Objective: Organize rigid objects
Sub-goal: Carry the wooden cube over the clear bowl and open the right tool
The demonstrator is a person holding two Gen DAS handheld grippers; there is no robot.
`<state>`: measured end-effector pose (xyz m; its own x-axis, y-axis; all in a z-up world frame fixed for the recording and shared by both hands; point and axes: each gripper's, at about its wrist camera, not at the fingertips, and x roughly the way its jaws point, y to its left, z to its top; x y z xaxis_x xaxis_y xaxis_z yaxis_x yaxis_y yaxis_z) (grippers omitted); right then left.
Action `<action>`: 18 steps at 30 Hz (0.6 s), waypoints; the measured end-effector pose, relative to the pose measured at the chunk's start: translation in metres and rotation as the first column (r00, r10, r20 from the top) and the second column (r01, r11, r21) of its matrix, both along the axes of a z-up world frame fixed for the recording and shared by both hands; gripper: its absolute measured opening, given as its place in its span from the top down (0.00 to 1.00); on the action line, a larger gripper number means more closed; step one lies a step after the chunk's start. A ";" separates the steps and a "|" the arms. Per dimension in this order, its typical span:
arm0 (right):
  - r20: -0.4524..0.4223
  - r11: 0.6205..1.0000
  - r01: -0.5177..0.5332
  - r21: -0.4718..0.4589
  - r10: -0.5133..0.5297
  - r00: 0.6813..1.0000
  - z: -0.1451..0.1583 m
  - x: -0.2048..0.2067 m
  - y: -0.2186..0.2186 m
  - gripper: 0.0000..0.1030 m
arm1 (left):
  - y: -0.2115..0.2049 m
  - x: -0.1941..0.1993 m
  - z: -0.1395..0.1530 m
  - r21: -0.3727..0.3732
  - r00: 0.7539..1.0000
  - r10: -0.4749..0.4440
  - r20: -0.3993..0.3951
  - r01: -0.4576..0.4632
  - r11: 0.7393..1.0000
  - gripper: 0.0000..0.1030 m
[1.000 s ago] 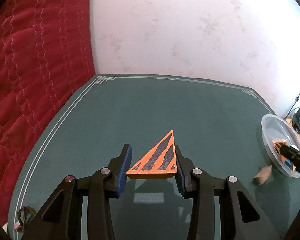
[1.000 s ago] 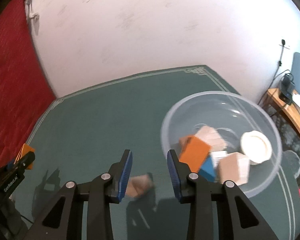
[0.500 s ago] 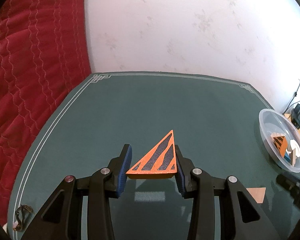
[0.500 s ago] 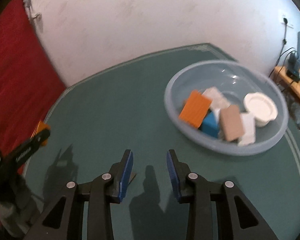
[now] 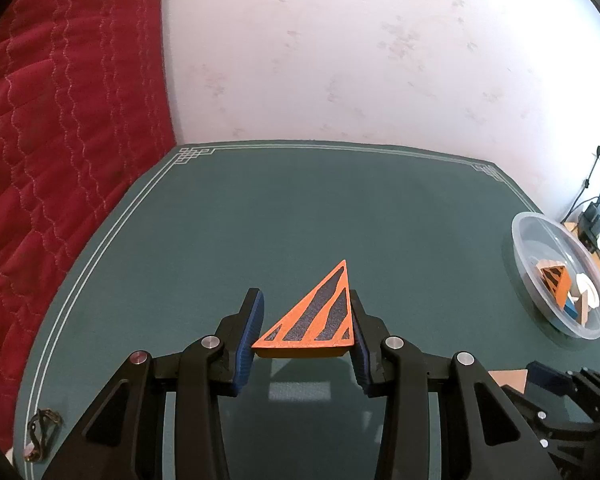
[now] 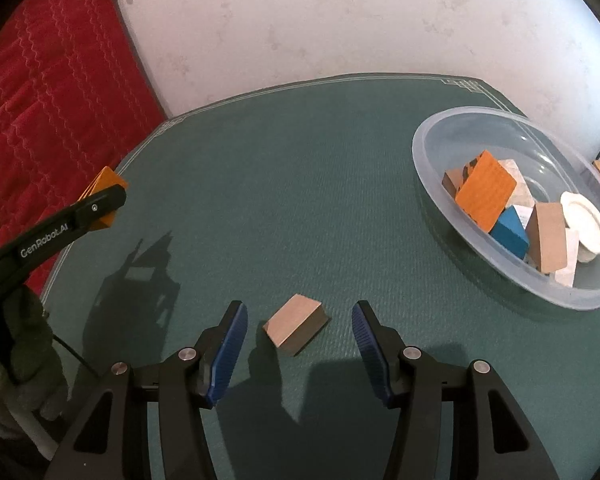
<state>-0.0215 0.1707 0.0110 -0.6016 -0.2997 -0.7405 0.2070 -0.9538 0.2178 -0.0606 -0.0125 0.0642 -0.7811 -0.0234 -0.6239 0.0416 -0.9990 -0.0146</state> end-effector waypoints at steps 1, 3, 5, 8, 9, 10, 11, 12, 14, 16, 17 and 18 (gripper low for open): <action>-0.002 1.000 -0.008 0.006 0.008 1.000 0.001 0.002 -0.003 0.44 | 0.001 0.000 0.000 -0.001 1.000 -0.001 0.001 0.001 1.000 0.60; 0.001 0.999 -0.031 0.022 0.031 1.000 0.000 -0.002 -0.005 0.44 | 0.003 0.001 0.000 -0.003 1.000 -0.007 0.002 0.007 1.000 0.60; -0.001 0.997 -0.066 0.050 0.066 0.998 0.001 -0.003 -0.003 0.44 | 0.005 0.001 0.000 -0.004 1.000 -0.011 0.001 0.011 1.000 0.60; 0.003 0.989 -0.121 0.087 0.121 0.993 -0.003 -0.003 -0.009 0.44 | 0.007 0.002 -0.001 -0.004 1.000 -0.023 0.003 0.023 1.000 0.60; 0.005 0.986 -0.134 0.098 0.134 0.991 -0.004 -0.003 -0.011 0.44 | 0.007 0.002 -0.001 -0.004 1.000 -0.027 0.003 0.027 1.000 0.60; -0.002 0.983 -0.142 0.114 0.143 0.990 -0.003 -0.002 -0.012 0.47 | 0.008 0.003 0.000 -0.004 1.000 -0.030 0.004 0.030 1.000 0.60; -0.005 0.980 -0.150 0.129 0.152 0.988 -0.003 -0.002 -0.013 0.50 | 0.009 0.003 -0.001 -0.003 0.999 -0.034 0.005 0.034 0.999 0.60; -0.008 0.979 -0.151 0.140 0.153 0.988 -0.004 0.000 -0.013 0.56 | 0.010 0.002 -0.001 -0.004 0.999 -0.036 0.006 0.036 0.999 0.60; -0.010 0.977 -0.152 0.152 0.155 0.988 -0.004 0.001 -0.012 0.62 | 0.011 0.002 -0.001 -0.004 0.999 -0.041 0.008 0.041 0.999 0.60; -0.010 0.977 -0.151 0.150 0.155 0.988 -0.004 0.003 -0.010 0.63 | 0.012 0.003 -0.001 -0.005 0.999 -0.043 0.009 0.043 0.999 0.60; -0.013 0.977 -0.150 0.155 0.153 0.988 -0.005 0.005 -0.009 0.63 | 0.012 0.003 -0.001 -0.005 0.999 -0.043 0.009 0.043 0.999 0.60; -0.016 0.976 -0.147 0.158 0.152 0.988 -0.004 0.005 -0.010 0.63 | 0.012 0.003 -0.001 -0.005 0.999 -0.044 0.009 0.044 0.999 0.60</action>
<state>-0.0163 0.1603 0.0072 -0.5795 -0.2699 -0.7690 0.3538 -0.9333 0.0609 -0.0576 -0.0003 0.0633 -0.7758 0.0080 -0.6309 -0.0026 -1.0000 -0.0095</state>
